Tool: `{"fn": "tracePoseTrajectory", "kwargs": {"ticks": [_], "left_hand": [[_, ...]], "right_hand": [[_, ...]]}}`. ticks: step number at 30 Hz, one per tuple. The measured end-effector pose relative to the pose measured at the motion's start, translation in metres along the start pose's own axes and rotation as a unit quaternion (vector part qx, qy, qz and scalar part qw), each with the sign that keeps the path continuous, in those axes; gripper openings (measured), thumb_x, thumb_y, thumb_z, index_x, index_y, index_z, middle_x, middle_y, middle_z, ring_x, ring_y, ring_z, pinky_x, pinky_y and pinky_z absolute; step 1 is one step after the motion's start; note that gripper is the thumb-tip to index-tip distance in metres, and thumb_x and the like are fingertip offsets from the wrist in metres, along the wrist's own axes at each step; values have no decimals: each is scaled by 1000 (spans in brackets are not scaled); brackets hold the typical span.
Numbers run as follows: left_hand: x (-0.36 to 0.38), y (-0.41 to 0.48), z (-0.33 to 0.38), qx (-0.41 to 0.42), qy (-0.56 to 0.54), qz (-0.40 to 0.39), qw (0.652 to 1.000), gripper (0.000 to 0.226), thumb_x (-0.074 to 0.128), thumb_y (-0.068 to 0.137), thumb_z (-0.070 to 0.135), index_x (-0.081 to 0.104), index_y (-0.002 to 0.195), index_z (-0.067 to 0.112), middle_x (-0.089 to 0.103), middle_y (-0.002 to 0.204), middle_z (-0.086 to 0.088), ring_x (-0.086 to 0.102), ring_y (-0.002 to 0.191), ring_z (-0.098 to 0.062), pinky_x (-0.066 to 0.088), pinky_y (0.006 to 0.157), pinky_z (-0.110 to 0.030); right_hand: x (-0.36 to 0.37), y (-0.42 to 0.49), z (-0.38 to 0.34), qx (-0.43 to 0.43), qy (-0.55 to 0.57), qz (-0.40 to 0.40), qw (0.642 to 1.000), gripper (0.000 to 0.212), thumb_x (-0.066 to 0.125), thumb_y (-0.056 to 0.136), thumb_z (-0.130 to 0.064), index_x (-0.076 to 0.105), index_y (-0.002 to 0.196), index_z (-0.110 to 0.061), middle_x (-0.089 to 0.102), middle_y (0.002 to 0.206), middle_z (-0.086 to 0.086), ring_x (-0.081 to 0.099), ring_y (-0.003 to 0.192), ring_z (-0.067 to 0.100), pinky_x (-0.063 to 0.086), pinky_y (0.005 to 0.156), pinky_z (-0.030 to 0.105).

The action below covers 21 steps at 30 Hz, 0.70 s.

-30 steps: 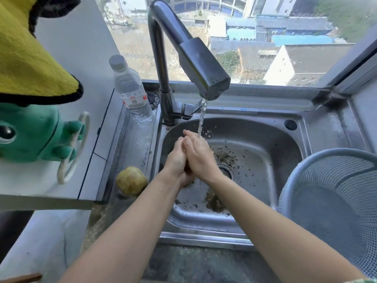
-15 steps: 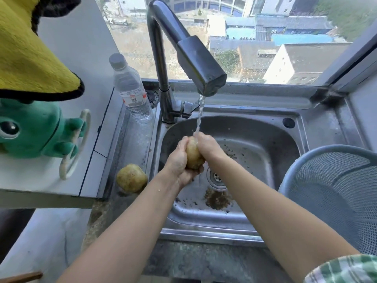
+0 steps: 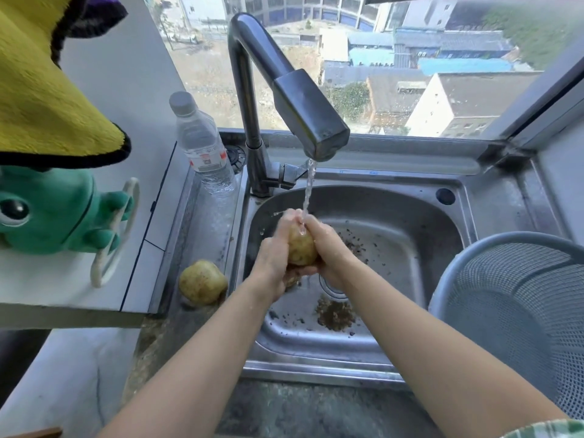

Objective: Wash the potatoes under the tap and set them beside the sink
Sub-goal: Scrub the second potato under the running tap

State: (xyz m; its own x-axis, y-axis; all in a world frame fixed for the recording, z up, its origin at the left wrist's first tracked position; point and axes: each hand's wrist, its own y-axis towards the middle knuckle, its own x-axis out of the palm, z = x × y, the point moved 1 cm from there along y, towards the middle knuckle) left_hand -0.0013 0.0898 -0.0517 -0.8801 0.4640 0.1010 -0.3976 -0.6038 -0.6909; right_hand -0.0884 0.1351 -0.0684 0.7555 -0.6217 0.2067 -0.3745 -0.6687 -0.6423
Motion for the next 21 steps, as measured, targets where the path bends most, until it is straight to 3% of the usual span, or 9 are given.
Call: {"fn": "tracePoseTrajectory", "kwargs": {"ticks": [2, 4, 7, 10, 13, 15, 17, 21], "left_hand": [[2, -2, -3, 125, 196, 28, 972, 48, 60, 91, 53, 57, 106, 8, 67, 90, -7, 67, 70, -16, 57, 58, -28], [-1, 3, -6, 184, 334, 75, 921, 46, 51, 94, 59, 53, 106, 15, 62, 92, 1, 63, 83, -18, 51, 77, -34], [-10, 11, -8, 175, 340, 132, 915, 65, 27, 98, 63, 63, 99, 8, 69, 98, -8, 64, 95, -30, 48, 86, -41], [-14, 7, -10, 204, 363, 181, 891, 69, 19, 103, 53, 70, 97, 6, 71, 97, -16, 64, 94, -36, 45, 78, -39], [-19, 1, -12, 195, 406, 174, 876, 65, 18, 106, 47, 70, 103, 8, 71, 103, -18, 63, 100, -38, 43, 79, -38], [-22, 3, -13, 190, 410, 142, 881, 55, 26, 104, 50, 66, 118, 14, 70, 112, -13, 62, 107, -33, 43, 85, -37], [-26, 3, -13, 180, 390, 89, 898, 49, 45, 97, 56, 58, 131, 23, 67, 117, -2, 61, 110, -23, 45, 90, -35], [-37, -2, -14, 161, 401, 22, 902, 63, 72, 79, 58, 55, 131, 26, 67, 117, 2, 62, 107, -18, 50, 95, -36]], "right_hand": [[-1, 2, 4, 68, 111, 45, 990, 46, 45, 99, -46, 68, 90, -8, 70, 82, 13, 67, 64, 21, 50, 45, 24], [-3, 7, 7, 85, 150, 84, 981, 46, 38, 103, -44, 63, 92, -7, 67, 83, 13, 65, 70, 22, 50, 51, 29], [0, 8, 7, 50, 89, 72, 992, 44, 40, 102, -46, 63, 102, -8, 70, 94, 13, 68, 79, 22, 57, 64, 33], [3, 11, 10, 48, -11, 34, 998, 53, 50, 90, -55, 62, 120, -14, 70, 116, 14, 69, 97, 26, 59, 81, 39], [2, 10, 8, 57, -48, 55, 996, 42, 45, 95, -49, 63, 110, -13, 70, 112, 15, 70, 100, 31, 57, 90, 50], [1, 12, 8, 36, -108, 72, 991, 39, 42, 97, -49, 62, 100, -16, 68, 111, 14, 69, 100, 32, 56, 90, 52], [3, 10, 8, 31, -157, 72, 985, 44, 35, 99, -51, 60, 103, -15, 65, 113, 14, 66, 102, 32, 55, 91, 54], [1, 11, 10, 54, -187, 65, 979, 46, 26, 102, -43, 60, 89, -14, 66, 106, 19, 67, 97, 36, 56, 87, 54]]}}
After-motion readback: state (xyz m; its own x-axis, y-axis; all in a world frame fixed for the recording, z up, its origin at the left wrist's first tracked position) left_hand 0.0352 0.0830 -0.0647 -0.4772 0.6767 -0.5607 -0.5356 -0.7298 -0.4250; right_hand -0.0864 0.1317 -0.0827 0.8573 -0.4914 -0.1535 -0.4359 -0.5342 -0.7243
